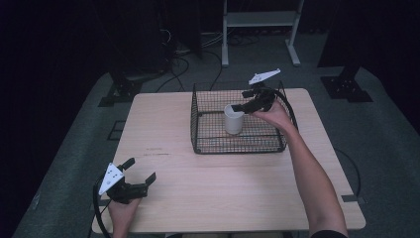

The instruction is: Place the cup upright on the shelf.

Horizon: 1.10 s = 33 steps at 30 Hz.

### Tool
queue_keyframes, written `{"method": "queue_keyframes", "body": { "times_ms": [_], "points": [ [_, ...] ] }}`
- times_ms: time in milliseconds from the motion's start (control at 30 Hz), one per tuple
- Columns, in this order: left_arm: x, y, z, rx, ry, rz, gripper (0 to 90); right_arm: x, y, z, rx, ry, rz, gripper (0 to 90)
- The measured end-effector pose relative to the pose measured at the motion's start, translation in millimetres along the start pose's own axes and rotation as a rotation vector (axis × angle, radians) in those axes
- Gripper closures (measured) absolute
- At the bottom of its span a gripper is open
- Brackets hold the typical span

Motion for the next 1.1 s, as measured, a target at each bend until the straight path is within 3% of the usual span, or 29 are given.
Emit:
{"method": "queue_keyframes", "body": {
  "times_ms": [167,467,667,1100],
  "points": [
    [0.3,-0.1,0.0,0.0,-0.003,0.0,0.0,-5.1,4.3,8.7,0.016,0.025,-0.002,13.3],
    [0.7,-0.1,0.5,0.0,-0.004,-0.002,0.0,-11.7,7.4,24.0,0.061,0.025,-0.016,13.3],
    [1.0,-0.1,0.7,0.002,-0.003,-0.005,0.0,-13.3,4.5,30.2,0.058,0.025,-0.027,13.3],
    [1.2,0.1,0.5,0.002,-0.004,-0.007,0.0,-24.3,4.2,47.4,0.069,0.037,-0.004,13.4]
  ]
}}
Point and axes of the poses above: each handheld gripper's, and its own axes: z roughly backward along the jaws, y roughly out of its top, x roughly to its right, the point moved 6 cm from there along -z, roughly forward along the jaws, and after that the axes turned 9 degrees about z, right-handed, at the moved point
